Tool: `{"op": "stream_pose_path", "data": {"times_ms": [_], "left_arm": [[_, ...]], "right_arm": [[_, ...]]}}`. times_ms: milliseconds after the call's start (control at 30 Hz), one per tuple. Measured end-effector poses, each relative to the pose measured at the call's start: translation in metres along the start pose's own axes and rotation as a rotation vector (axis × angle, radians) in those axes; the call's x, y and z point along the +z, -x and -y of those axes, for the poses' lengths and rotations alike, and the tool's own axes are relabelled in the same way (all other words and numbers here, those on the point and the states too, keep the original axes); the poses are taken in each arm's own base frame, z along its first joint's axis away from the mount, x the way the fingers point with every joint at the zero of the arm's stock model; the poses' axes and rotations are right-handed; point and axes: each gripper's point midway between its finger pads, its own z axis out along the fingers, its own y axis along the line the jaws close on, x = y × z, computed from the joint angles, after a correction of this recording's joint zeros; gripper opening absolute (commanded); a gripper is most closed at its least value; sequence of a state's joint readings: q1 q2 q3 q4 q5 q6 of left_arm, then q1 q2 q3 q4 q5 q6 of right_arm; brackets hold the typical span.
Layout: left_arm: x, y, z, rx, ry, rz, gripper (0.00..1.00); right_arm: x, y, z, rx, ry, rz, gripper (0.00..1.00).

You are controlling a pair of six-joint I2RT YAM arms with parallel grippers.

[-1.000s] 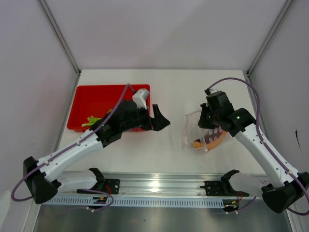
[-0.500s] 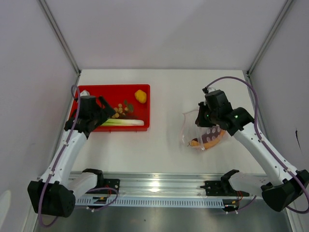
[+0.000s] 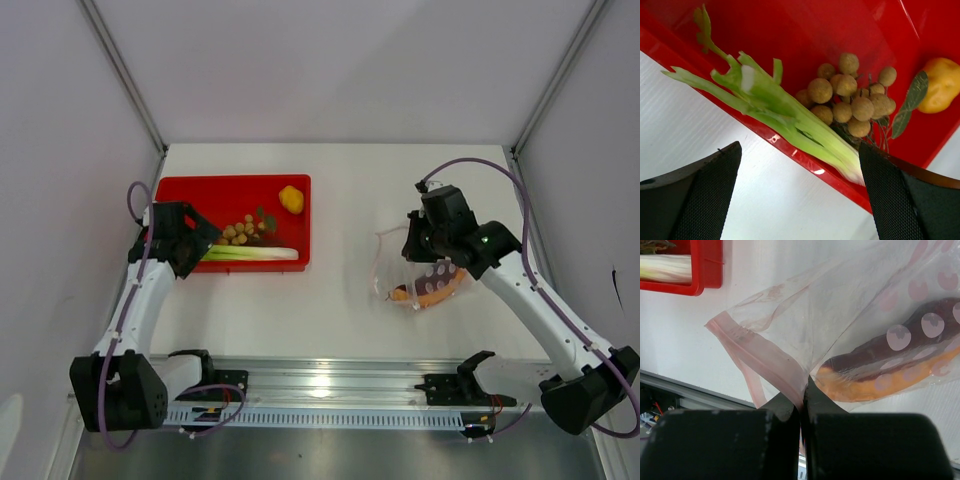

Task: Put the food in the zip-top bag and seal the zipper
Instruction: Adjust the zipper food storage bag at the center of the board.

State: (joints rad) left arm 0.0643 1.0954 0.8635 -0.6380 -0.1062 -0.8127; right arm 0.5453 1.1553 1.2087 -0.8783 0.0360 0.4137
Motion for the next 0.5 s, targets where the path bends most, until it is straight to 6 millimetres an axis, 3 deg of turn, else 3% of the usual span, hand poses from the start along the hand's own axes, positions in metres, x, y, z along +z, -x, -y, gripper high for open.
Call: {"op": "stream_pose_path", "data": {"times_ms": [500], "left_arm": [[0.049, 0.005, -0.029, -0.129, 0.158, -0.058, 0.86]], "right_arm": [[0.002, 0.0, 0.0, -0.008, 0.001, 0.0, 0.0]]}}
